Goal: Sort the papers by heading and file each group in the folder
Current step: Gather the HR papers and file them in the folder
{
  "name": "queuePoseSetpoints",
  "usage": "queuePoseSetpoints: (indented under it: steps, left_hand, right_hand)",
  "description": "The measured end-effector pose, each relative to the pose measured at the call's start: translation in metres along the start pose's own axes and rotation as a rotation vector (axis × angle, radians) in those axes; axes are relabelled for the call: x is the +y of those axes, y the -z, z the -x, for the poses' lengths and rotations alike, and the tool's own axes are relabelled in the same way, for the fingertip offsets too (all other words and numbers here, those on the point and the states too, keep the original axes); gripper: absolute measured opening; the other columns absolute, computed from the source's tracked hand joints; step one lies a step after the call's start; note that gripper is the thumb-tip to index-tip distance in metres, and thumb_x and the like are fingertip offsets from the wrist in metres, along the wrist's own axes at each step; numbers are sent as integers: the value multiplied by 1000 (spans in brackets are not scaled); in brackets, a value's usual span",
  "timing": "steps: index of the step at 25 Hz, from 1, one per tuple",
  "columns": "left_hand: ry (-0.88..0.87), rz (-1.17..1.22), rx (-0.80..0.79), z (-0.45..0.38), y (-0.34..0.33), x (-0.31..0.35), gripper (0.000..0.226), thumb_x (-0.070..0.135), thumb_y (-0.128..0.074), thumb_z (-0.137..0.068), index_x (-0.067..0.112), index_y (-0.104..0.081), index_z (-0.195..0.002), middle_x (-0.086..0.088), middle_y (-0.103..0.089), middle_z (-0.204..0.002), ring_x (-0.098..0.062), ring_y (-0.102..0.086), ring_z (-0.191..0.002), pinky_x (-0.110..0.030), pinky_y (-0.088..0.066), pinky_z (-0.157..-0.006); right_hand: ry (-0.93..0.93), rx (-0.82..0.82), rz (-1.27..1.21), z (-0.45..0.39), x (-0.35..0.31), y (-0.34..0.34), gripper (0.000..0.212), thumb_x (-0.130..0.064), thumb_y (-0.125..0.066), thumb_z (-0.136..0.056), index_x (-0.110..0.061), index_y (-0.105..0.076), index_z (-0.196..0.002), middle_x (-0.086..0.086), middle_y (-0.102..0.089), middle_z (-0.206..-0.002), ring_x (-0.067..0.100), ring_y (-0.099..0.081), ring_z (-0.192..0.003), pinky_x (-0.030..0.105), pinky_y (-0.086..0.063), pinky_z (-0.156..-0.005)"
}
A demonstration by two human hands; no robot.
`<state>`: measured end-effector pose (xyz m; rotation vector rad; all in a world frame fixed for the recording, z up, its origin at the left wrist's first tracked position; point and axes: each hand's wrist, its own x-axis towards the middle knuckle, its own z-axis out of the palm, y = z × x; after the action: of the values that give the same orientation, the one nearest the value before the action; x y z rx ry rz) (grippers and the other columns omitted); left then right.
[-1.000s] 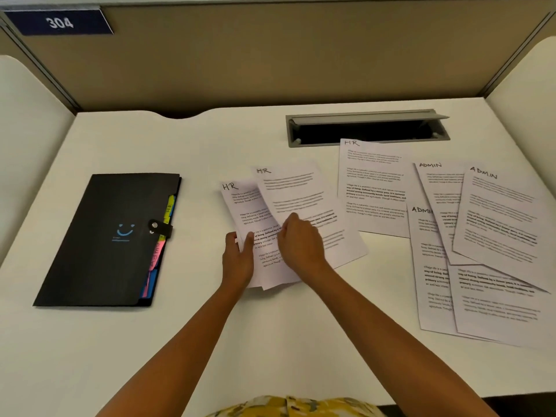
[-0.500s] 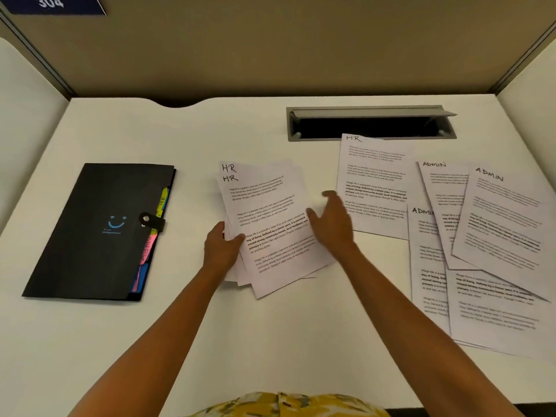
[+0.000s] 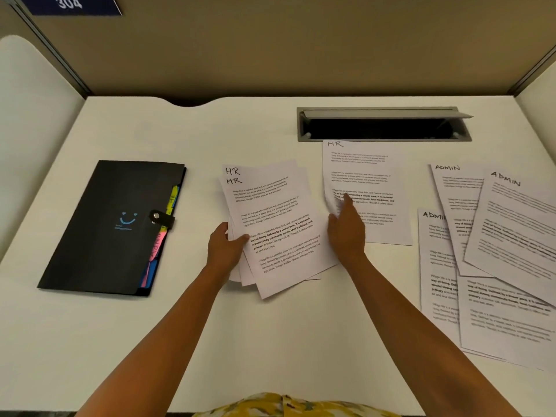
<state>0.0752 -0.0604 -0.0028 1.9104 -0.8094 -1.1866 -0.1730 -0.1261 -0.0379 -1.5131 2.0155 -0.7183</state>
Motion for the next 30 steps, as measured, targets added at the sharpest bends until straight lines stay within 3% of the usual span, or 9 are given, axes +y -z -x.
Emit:
queuePoseSetpoints:
  steps: [7,10,13,16,18,21,24,28,30]
  left_hand:
    - [24,-3,1,5,7,-7,34,13,-65,-89,14,-53,-121,-5,-63,-122,-23,-60,-103,-37,-51,-85]
    - [41,15,-27,5,9,-11,33,13,-64,-89,16,-53,-120,-4,-62,-124,-24,-62,-105,-41,-53,-88]
    - [58,88,-39,6,7,-8,27,25,-61,-93,20,-54,-118,-2,-66,-117,-20,-66,-96,-38,-56,-79]
    - [71,176,-90,8,4,3,24,39,-56,-95,28,-50,-116,10,-64,-97,-14,-64,-86,-28,-51,-64]
    - [62,201,-127,6,2,3,31,33,-61,-93,25,-52,-121,7,-64,-106,-17,-65,-93,-32,-55,-72]
    - [10,101,-147,4,3,1,36,14,-64,-90,22,-56,-124,2,-64,-119,-23,-63,-105,-41,-55,-88]
    - [-27,52,-156,5,8,1,35,9,-59,-91,20,-58,-124,1,-67,-117,-23,-66,-102,-41,-56,-85]
    - [-32,121,-242,10,21,5,36,7,-62,-90,25,-58,-122,1,-68,-115,-21,-69,-99,-44,-57,-85]
    - [-33,175,-323,15,29,9,35,4,-64,-89,26,-60,-117,0,-71,-113,-23,-70,-99,-43,-58,-84]
  right_hand:
    - [46,150,14,16,-30,19,58,1,-59,-86,-19,-44,-138,6,-66,-120,26,-66,-100,30,-50,-81]
    - [235,86,-28,51,-54,9,67,3,-63,-83,-22,-41,-140,2,-67,-120,19,-68,-89,30,-58,-77]
    - [402,-45,56,82,-65,-16,57,-5,-58,-90,-22,-42,-142,3,-71,-98,16,-64,-64,33,-60,-61]
    - [475,-155,105,111,-69,-39,47,-18,-53,-97,-20,-45,-143,9,-70,-115,23,-71,-88,34,-60,-81]
    - [508,-194,84,127,-69,-48,46,-23,-54,-97,-18,-47,-142,11,-60,-133,30,-65,-112,39,-53,-97]
    - [585,-316,65,141,-69,-44,58,-41,-57,-93,-21,-42,-145,3,-56,-140,23,-61,-120,37,-51,-101]
    - [481,-491,-7,130,-65,-22,79,-70,-55,-81,-30,-35,-146,-9,-51,-142,10,-52,-126,30,-45,-104]
    - [120,-64,-249,84,-45,11,104,-68,-74,-66,-21,-28,-147,-3,-36,-149,10,-34,-136,29,-30,-112]
    - [-88,-80,-396,57,-31,27,117,-59,-84,-59,-22,-20,-149,-1,-35,-151,13,-35,-136,33,-33,-111]
